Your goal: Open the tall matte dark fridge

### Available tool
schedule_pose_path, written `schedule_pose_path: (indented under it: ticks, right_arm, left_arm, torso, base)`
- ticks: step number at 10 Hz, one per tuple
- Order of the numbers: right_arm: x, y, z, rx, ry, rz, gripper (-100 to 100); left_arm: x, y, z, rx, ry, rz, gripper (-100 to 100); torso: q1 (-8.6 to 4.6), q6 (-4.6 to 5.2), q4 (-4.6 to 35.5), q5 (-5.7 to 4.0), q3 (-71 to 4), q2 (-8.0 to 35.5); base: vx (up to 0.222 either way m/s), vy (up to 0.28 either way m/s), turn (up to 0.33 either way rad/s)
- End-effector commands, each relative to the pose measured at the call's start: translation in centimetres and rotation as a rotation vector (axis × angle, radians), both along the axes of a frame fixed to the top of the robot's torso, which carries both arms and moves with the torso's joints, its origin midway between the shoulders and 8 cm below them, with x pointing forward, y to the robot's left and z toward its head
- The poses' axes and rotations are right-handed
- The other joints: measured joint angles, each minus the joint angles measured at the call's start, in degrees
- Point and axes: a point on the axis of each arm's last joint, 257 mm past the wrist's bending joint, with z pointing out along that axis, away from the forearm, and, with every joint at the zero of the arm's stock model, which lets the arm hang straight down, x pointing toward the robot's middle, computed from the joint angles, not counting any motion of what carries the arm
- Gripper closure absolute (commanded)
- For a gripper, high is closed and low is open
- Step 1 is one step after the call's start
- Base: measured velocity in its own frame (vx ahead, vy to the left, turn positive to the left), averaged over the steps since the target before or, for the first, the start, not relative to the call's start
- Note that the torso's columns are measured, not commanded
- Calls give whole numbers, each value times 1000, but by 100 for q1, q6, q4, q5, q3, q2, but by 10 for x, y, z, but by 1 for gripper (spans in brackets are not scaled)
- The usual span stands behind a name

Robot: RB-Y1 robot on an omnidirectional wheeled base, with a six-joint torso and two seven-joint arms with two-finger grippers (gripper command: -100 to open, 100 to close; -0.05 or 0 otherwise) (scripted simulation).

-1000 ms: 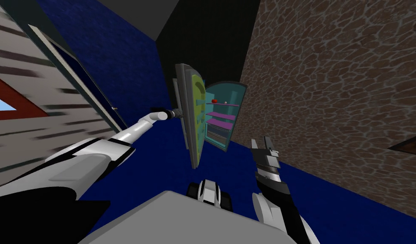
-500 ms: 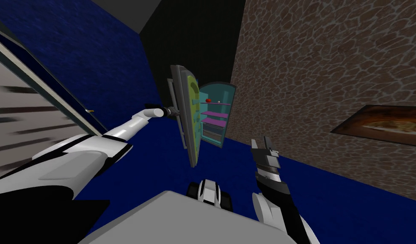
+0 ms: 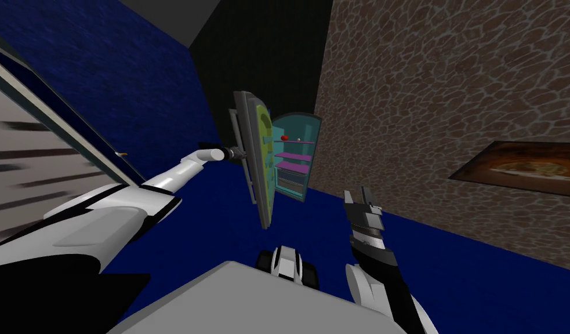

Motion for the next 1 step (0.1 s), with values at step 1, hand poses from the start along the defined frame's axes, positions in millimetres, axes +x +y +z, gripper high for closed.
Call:
schedule_pose_path:
  ticks: [1]
  right_arm:
    - [0, 0, 0, 0, 0, 0, 0]
  left_arm:
    - [0, 0, 0, 0, 1, 0, 0]
  torso:
    - [2, -1, -1, 2, 0, 0]
  base:
    - [0, 0, 0]
